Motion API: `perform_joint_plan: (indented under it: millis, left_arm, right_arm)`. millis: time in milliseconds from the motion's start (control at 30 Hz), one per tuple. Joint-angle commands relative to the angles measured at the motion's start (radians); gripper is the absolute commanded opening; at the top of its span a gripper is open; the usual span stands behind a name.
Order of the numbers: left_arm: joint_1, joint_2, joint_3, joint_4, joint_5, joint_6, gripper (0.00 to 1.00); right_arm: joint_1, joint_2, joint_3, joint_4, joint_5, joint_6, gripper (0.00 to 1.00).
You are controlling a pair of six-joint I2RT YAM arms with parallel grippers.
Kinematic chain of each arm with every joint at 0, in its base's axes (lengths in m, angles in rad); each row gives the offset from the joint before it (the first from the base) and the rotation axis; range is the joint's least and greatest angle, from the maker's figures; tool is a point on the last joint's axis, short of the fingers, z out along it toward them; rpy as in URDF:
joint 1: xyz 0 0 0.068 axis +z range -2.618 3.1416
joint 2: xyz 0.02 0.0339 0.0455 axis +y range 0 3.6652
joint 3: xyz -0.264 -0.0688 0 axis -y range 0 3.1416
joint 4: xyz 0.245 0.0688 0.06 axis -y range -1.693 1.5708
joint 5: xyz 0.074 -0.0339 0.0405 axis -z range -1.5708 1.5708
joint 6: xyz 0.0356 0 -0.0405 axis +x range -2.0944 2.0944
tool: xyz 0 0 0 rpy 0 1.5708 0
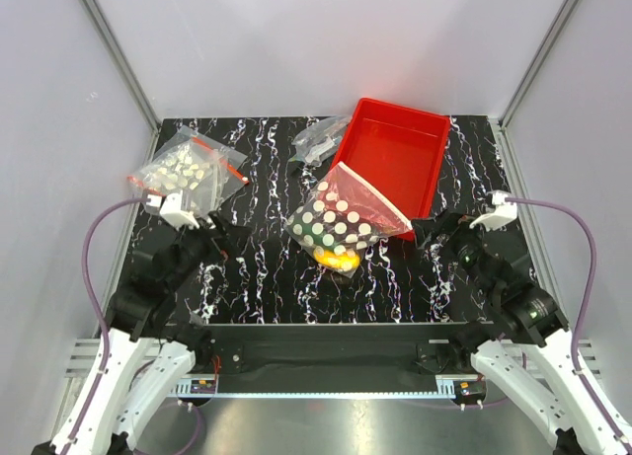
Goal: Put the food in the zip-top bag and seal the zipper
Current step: Reset both arms
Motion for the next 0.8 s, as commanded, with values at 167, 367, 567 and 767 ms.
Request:
perform_joint_plan:
  millis: [167,367,567,767]
  left_arm:
    - [-0.001,-0.127,-0.011,-0.05,-0.07,0.052,0.99]
    - [-0.002,-0.16,-0.022,-0.042,-0.07,0.045,0.99]
    - [-0.001,-0.16,-0.024,-0.042,-0.07,0.04,0.99]
    - [-0.001,-0.163,-0.03,-0.034,-0.07,0.035,0.99]
  right_arm:
    - [0.002,-0.078,-0.047,0.012,0.078,0.003,1.0]
    - [0.004,-0.113,-0.041,-0.016,0.11,-0.019,1.0]
    - [0.002,-0.127,-0.047,-0.006,0.106,-0.025,1.0]
    - [0.002,-0.13,-0.043,-0.017,0.109,-0.031,1.0]
